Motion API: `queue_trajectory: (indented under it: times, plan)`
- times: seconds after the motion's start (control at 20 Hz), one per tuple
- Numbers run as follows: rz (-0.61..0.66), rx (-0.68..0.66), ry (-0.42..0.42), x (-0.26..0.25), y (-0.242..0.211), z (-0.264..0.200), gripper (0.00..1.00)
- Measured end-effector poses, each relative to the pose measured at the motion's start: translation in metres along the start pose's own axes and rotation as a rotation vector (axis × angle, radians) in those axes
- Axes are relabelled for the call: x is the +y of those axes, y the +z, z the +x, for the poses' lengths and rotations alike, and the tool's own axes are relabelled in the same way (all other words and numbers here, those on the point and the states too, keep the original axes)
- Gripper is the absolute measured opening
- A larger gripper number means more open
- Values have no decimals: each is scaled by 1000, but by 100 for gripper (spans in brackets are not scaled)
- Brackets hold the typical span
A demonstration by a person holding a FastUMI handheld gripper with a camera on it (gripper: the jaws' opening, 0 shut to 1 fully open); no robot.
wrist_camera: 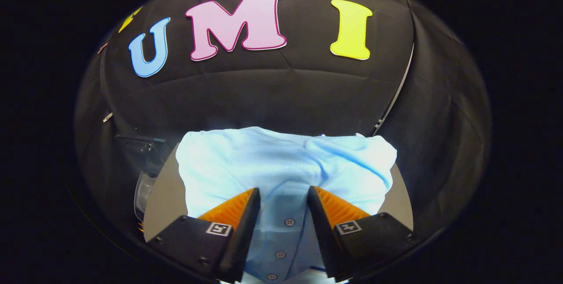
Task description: Put the clothes into the washing machine and then close the washing machine lid.
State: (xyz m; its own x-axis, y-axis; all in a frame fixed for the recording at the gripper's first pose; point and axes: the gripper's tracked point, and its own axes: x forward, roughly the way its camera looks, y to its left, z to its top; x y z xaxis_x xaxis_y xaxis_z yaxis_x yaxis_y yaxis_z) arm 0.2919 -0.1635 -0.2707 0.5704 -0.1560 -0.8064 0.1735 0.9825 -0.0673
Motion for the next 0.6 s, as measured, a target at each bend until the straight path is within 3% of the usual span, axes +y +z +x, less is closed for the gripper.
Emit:
queue_trajectory:
  times: [0.05,0.15,0.3,0.35,0.6]
  plan:
    - [16,-1,20,1,1,0,62]
    - [70,2,64,2,-1,-4,19]
    - [81,-10,88,-3,-3,-13,18]
    - [99,-23,91,-3,-4,-10,5]
    - [104,-55,131,7,-5,-26,5]
